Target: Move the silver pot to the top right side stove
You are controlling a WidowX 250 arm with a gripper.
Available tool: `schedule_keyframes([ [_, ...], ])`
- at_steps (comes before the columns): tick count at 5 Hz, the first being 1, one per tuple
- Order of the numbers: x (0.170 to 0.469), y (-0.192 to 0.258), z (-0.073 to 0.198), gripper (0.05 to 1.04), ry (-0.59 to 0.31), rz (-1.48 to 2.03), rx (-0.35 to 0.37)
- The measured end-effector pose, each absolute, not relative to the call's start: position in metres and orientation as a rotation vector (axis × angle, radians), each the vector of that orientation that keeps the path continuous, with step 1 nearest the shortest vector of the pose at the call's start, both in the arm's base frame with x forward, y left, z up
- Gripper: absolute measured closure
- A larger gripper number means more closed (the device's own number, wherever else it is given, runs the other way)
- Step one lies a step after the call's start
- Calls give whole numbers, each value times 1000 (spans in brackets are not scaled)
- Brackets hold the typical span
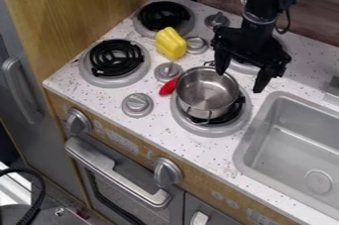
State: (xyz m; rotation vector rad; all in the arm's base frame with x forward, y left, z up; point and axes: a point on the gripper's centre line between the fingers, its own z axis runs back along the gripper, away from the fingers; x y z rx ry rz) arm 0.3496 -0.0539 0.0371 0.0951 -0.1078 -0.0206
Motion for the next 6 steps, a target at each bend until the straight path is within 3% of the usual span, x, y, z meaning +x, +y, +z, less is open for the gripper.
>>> schedule_keyframes([
  [3, 356, -58, -32, 83, 64, -35, 44],
  [5, 371, -52, -50, 127, 91, -16, 37],
  [6, 375, -41, -50, 409, 84, 6, 42],
])
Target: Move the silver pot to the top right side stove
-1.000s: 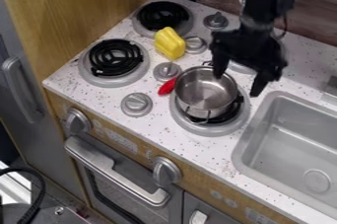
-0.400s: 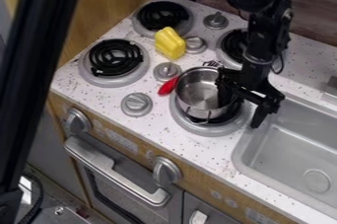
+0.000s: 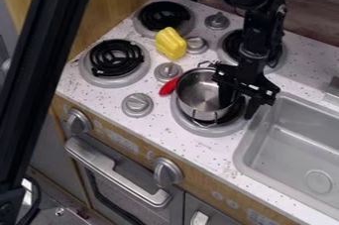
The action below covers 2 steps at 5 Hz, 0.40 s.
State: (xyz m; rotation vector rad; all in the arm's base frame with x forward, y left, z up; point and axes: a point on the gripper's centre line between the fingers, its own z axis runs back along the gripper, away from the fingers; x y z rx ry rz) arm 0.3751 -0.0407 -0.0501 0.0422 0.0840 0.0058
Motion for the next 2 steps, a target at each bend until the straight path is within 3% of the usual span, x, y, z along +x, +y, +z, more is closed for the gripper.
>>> schedule_keyframes([
  [1, 375, -34, -49, 707, 82, -9, 67],
  [2, 377, -22, -39, 924, 57, -35, 113],
])
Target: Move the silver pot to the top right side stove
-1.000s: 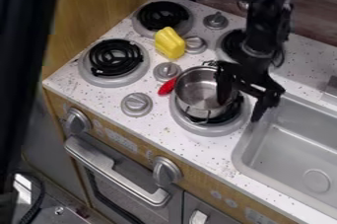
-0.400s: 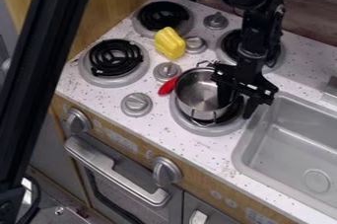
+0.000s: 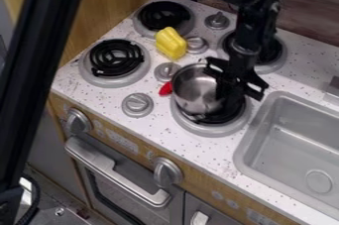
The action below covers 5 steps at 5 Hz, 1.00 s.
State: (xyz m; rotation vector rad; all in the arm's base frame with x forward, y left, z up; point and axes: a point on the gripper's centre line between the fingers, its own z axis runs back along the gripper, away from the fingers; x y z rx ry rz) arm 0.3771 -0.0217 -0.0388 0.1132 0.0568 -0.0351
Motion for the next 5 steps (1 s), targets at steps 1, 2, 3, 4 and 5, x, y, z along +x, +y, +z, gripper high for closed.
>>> schedule_keyframes([
  [1, 384, -10, -7, 1008, -17, -64, 151],
  [2, 392, -7, 7, 1014, -72, -132, 163],
  [3, 409, -11, 15, 1014, -146, -231, 165],
  [4, 430, -23, 13, 1014, -196, -307, 156],
  [5, 445, -38, -9, 1014, -176, -371, 171],
])
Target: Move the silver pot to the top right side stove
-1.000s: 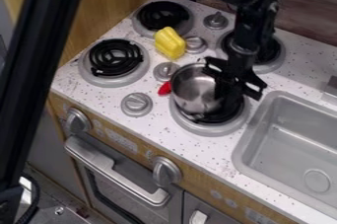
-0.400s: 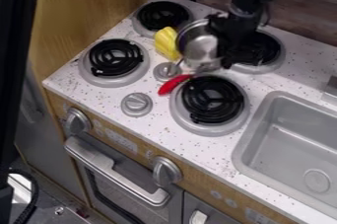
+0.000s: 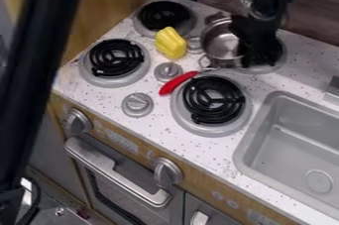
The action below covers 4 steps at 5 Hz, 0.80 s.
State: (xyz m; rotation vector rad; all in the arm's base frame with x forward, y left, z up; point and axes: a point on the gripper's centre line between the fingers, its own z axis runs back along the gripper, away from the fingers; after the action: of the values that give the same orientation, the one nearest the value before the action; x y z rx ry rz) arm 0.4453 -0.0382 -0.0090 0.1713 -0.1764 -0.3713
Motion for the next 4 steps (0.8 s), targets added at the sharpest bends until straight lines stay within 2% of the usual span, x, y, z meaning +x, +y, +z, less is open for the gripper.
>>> schedule_keyframes([
  [2, 478, -56, -38, 1014, -151, -436, 179],
  [4, 504, -59, -36, 1014, -209, -441, 191],
])
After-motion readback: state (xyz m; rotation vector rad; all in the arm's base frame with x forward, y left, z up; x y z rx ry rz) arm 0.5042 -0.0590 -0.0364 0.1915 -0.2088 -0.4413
